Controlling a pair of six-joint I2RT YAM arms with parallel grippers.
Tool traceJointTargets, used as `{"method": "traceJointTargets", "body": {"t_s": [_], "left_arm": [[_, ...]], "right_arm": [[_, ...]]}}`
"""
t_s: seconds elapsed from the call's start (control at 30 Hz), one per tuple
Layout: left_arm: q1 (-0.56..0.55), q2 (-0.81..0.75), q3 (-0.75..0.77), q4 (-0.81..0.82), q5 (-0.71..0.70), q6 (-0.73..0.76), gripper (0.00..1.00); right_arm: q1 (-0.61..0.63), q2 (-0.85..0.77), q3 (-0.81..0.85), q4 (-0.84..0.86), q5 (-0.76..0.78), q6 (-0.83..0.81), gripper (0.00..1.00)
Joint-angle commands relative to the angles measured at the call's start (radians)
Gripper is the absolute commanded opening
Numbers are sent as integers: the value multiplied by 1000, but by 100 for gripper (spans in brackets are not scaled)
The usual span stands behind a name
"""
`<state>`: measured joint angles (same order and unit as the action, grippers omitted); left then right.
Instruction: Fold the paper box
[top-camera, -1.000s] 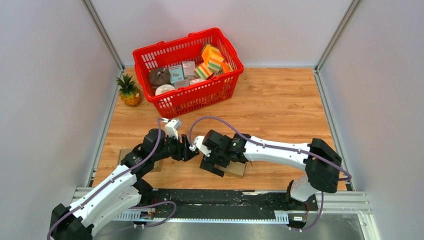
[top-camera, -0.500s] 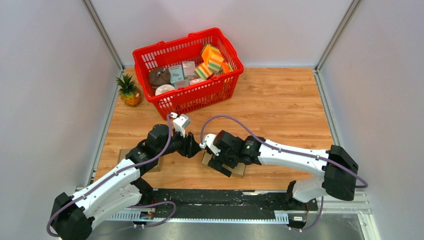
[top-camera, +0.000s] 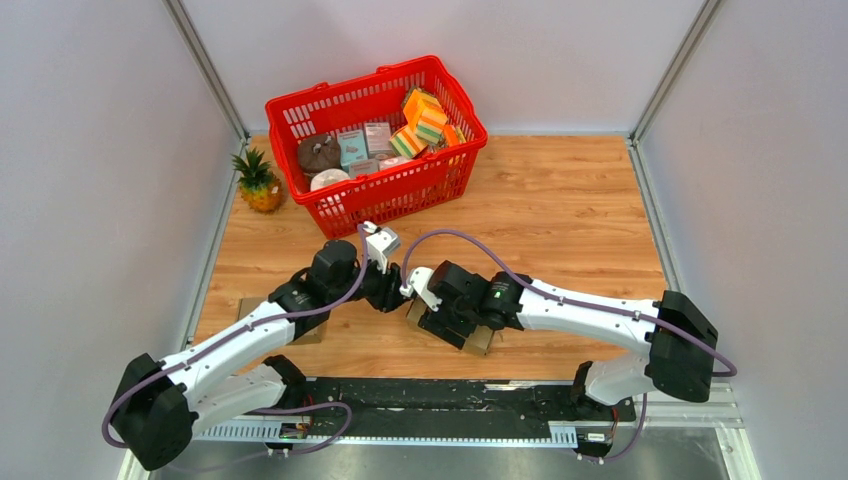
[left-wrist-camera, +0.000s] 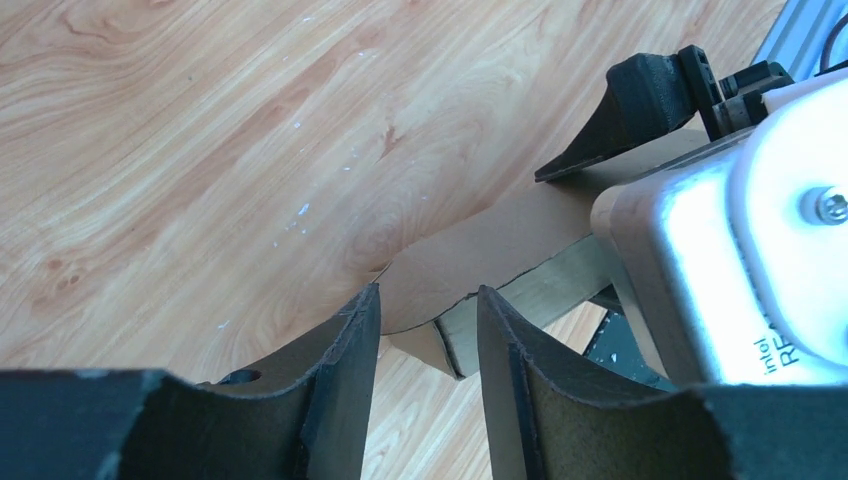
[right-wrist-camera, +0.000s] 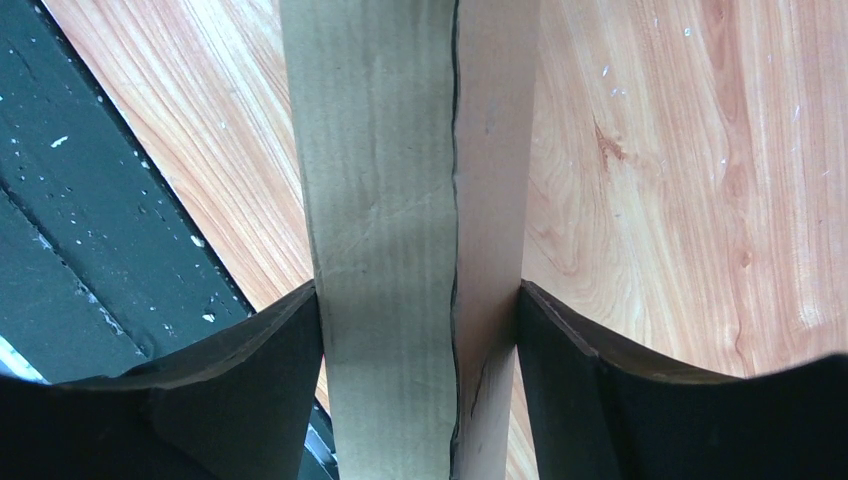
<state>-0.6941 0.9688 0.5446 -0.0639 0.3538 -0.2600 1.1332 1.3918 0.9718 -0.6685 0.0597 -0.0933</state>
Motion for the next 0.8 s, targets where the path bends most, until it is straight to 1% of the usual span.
{"method": "traceJointTargets", "body": {"t_s": [0.0,0.07,0.13,0.17,0.23,0.27,0.3,0.33,0.43,0.5,0.53,0.6,0.67,0.7,0.77], "left_arm": [[-18,27,58,6,17,67,48],[-22,36,67,-28,5,73,49],[-25,30,78,-68,-13,70,53],[-25,13,78,-77,-47,61,53],[-25,-18,69,-83,-58,32,53],[-25,-51,61,-77,-55,16,53],[-27,-70,40,-70,-59,5,53],[-25,-87,28,-45,-71,-4,54],[-24,-148,-21,7,-107,-7,54],[-24,-170,-57,45,-98,10,57],[-24,-167,-58,59,-98,21,61],[-24,-118,-32,59,-98,67,62],[-25,-38,17,44,-73,114,63],[-24,-12,37,23,-69,128,61],[-24,53,69,16,-9,181,59]], "right_arm": [[-9,-33,-1,43,-3,4,68],[-9,-27,1,41,5,4,68],[-10,-22,2,38,6,6,68],[-13,-22,2,38,8,7,68],[-15,-24,4,37,12,15,73],[-18,-27,5,33,20,20,76],[-18,-28,7,29,22,23,82],[-19,-30,8,26,23,33,84],[-24,-39,1,26,37,53,87],[-30,-40,-11,32,28,64,87],[-29,-37,-12,33,25,67,87],[-30,-40,-16,43,11,73,87],[-32,-50,-19,59,-9,75,86],[-32,-53,-25,61,-14,75,86],[-38,-56,-24,63,-26,75,86]]}}
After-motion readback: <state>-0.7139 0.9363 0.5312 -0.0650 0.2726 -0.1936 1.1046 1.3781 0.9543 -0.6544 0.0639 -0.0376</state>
